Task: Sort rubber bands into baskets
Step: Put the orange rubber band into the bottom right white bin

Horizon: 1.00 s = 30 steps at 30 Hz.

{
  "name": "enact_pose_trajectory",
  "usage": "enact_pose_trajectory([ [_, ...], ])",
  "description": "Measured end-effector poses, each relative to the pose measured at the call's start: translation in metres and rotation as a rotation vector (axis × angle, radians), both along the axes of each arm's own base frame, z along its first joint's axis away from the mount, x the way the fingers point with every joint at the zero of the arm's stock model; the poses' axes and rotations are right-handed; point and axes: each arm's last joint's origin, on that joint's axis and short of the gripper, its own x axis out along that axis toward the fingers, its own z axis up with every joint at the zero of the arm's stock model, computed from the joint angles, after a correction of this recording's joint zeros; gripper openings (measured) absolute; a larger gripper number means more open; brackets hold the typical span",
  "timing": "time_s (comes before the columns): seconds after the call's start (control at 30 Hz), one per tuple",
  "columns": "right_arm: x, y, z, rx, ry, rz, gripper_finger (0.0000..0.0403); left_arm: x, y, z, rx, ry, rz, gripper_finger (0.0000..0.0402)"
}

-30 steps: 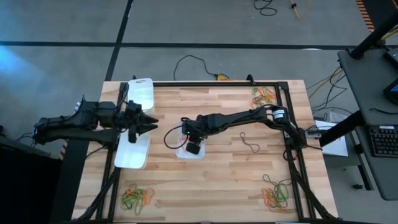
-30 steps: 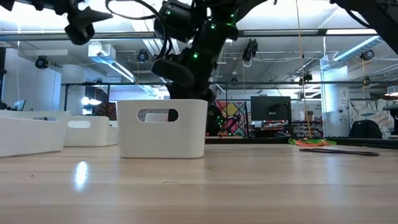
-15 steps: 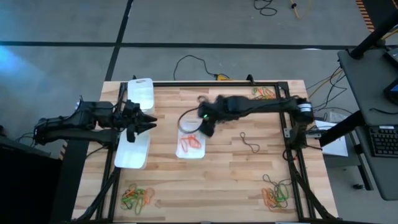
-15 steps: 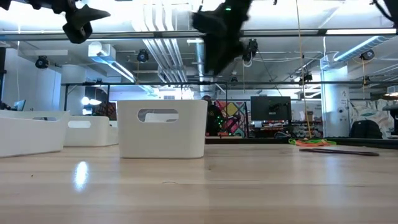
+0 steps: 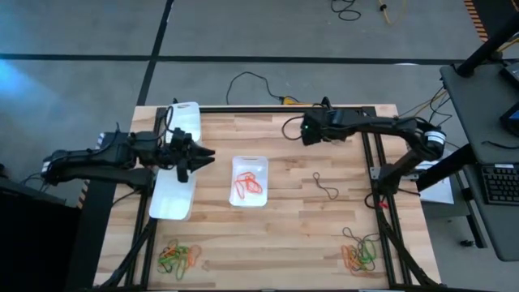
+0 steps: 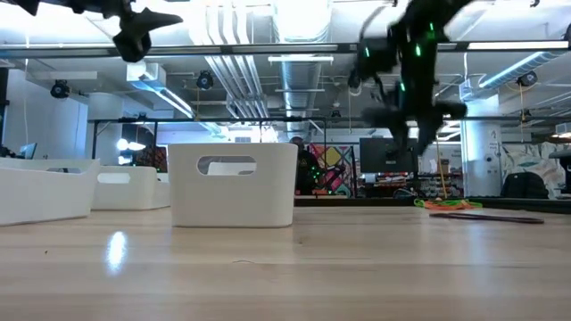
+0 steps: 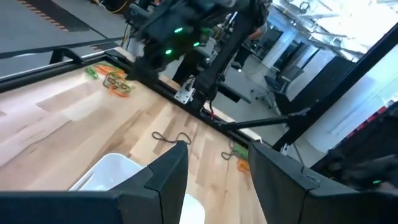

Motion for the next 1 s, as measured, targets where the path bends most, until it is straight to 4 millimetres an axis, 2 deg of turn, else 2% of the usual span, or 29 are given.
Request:
enact_pose_trajectory([
  [0.17,-0.018,-0.029,-0.039,0.071,-0.033,-0.119,0.0142,0.015,0.001,0.0,-0.015,-0.035,0.006,0.0154],
  [0.37,-0.031,-0.051,-0.06,0.08,-0.064,-0.173,0.0118,0.025,0.002,-0.002,-0.09,-0.042,0.014,0.0154],
  [0.5,-0.036,-0.065,-0.071,0.105,-0.068,-0.178,0.0106,0.028,0.002,-0.004,-0.135,-0.035,0.019,0.0154],
  [0.73,-0.036,-0.075,-0.09,0.125,-0.05,-0.206,0.0081,0.031,0.002,-0.002,-0.148,-0.062,0.019,0.0154],
  [0.87,-0.035,-0.076,-0.093,0.129,-0.042,-0.202,0.006,0.032,0.002,-0.002,-0.147,-0.07,0.019,0.0154],
  [1.0,-0.035,-0.075,-0.089,0.116,-0.056,-0.184,0.0034,0.032,0.002,-0.001,-0.147,-0.072,0.019,0.0154],
])
